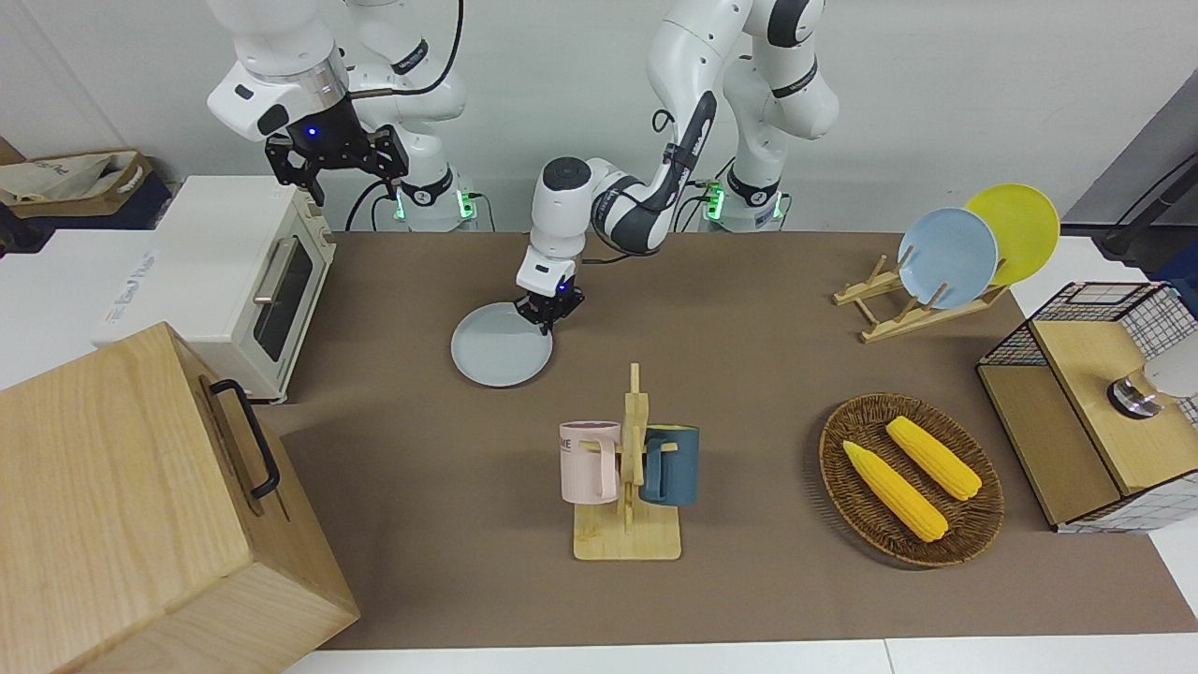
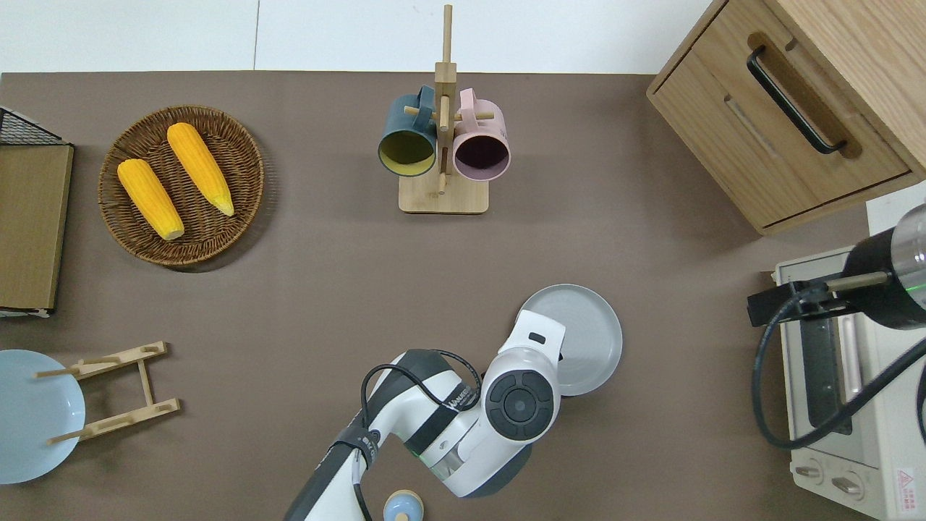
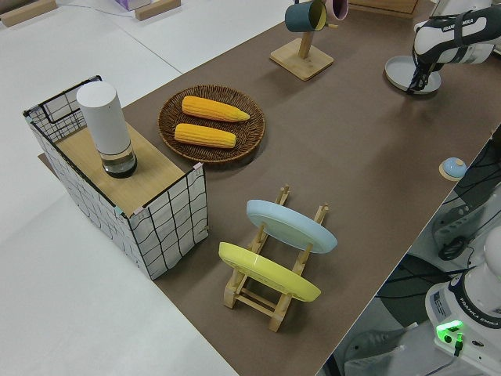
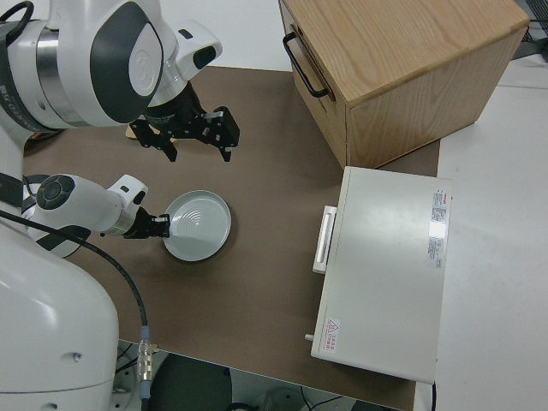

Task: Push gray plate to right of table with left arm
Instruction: 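Push the gray plate with the left gripper toward the toaster oven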

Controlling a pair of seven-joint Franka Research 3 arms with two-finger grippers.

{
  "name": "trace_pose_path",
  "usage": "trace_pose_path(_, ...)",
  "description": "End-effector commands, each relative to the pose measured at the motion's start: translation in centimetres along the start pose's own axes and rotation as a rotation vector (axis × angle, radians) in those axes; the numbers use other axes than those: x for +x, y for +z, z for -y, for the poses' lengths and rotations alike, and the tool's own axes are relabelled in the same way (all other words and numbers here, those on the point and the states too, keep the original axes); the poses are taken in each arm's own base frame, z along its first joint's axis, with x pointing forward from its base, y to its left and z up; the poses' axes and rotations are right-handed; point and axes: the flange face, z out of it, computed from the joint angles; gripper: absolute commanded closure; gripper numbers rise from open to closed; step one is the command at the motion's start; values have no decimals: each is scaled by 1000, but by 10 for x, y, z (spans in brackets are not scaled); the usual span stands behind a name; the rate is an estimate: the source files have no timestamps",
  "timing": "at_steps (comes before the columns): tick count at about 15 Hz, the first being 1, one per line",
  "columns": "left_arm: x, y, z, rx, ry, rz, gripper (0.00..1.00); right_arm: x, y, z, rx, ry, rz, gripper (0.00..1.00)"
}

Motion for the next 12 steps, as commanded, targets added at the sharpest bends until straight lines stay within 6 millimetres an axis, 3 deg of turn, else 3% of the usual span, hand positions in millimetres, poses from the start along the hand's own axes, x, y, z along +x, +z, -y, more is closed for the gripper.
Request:
trace_pose_path(1, -1, 11, -6, 32, 0, -3, 97, -3, -4, -1, 4, 13, 4, 17)
trace_pose_path(2, -1, 11, -5, 37, 3, -3, 10, -3, -4, -1, 4, 13, 4, 17)
trace_pose_path(9, 20, -22, 5, 78, 102, -5, 7, -3, -4, -1, 4, 13, 4, 17)
trace_pose_path(12, 47, -72, 24, 84, 169, 40, 7, -3, -4, -1, 4, 13, 4, 17)
